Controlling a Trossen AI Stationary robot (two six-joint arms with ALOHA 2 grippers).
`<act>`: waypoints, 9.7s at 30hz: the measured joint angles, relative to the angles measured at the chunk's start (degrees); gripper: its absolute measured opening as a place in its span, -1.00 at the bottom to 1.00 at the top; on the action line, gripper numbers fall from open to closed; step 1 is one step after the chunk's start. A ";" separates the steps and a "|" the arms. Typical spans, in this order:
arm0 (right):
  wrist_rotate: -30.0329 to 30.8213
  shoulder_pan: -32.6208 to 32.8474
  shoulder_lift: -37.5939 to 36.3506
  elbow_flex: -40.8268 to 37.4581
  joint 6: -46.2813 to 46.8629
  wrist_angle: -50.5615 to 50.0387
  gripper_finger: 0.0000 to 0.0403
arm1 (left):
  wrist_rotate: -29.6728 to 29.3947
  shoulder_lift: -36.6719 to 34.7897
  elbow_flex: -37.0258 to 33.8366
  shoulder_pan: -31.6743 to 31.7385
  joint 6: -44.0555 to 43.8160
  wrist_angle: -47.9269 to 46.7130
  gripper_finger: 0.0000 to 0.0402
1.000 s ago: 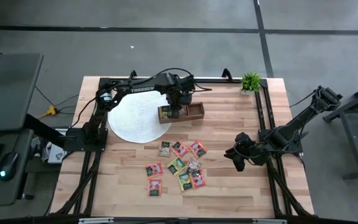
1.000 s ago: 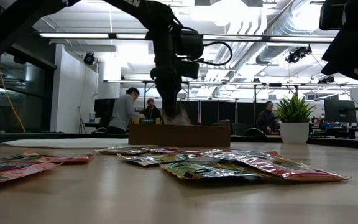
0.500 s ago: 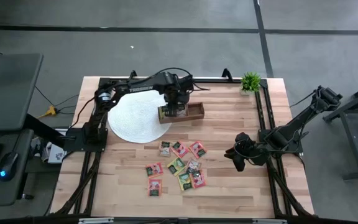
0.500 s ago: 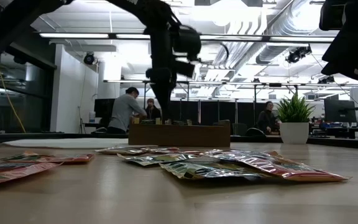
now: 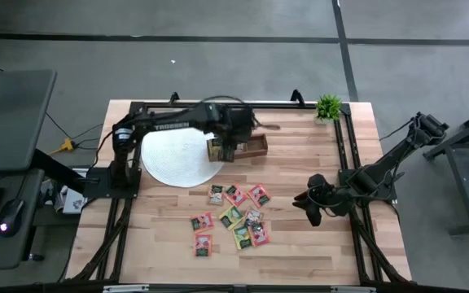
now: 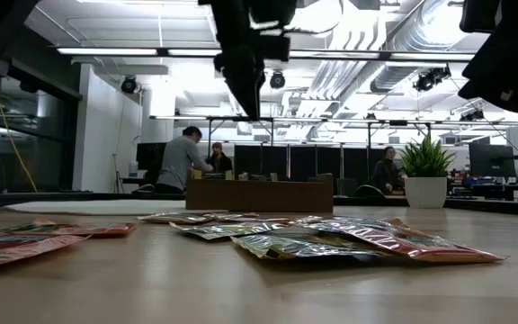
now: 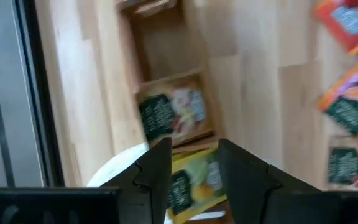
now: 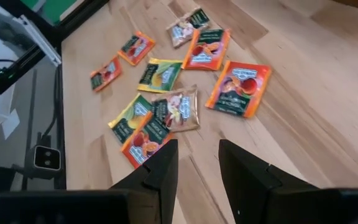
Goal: Pick & Place Tea
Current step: Put the brown tea bag into the middle compartment of the wooden organizer
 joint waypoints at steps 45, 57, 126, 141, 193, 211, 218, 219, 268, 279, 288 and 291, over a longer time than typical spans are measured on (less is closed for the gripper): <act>-24.55 -24.49 51.58 42.41 -33.07 7.28 -0.99 | 11.05 -36.74 -65.60 -17.00 -43.96 35.83 -0.37; -26.96 -27.12 64.10 51.74 -32.70 6.78 -1.00 | 12.41 -37.84 -73.03 -16.92 -44.14 42.14 -0.37; -25.90 -25.21 70.89 51.41 -31.23 5.86 -1.00 | 13.45 -20.90 -73.48 -16.87 -76.09 71.97 -0.37; -26.00 -25.09 70.92 51.39 -32.04 5.83 -1.00 | 13.53 -20.62 -73.64 -16.87 -76.13 73.03 -0.96; 0.31 -18.31 25.05 51.39 -21.11 -40.91 -0.99 | -7.42 -39.65 -73.22 -14.94 -37.82 83.40 -1.00; 0.79 -18.33 25.12 51.39 -22.64 -40.85 -0.99 | 13.32 -38.62 -68.08 6.70 -26.96 84.80 -1.00; 1.99 -18.33 25.14 51.39 -22.68 -40.84 -0.99 | 18.47 -34.08 -68.02 9.80 -26.96 85.65 -1.00; 1.99 -18.33 25.14 51.39 -22.66 -40.82 -0.99 | 18.49 -33.01 -68.11 9.79 -27.07 85.56 -1.00; 1.75 -18.35 25.14 51.43 -22.18 -40.52 -0.99 | 12.16 -19.51 -60.96 9.79 -27.13 77.11 -1.00; 1.73 -18.35 25.14 51.43 -22.16 -40.47 -0.99 | 10.82 -19.55 -60.96 9.77 -27.69 76.38 -1.00; 1.79 -18.33 25.14 51.43 -22.16 -40.43 -0.99 | 11.47 -19.55 -60.96 9.77 -27.98 76.42 -1.00; 1.79 -18.35 25.16 51.43 -22.16 -40.43 -0.99 | 11.53 -19.55 -60.96 9.77 -27.96 76.38 -1.00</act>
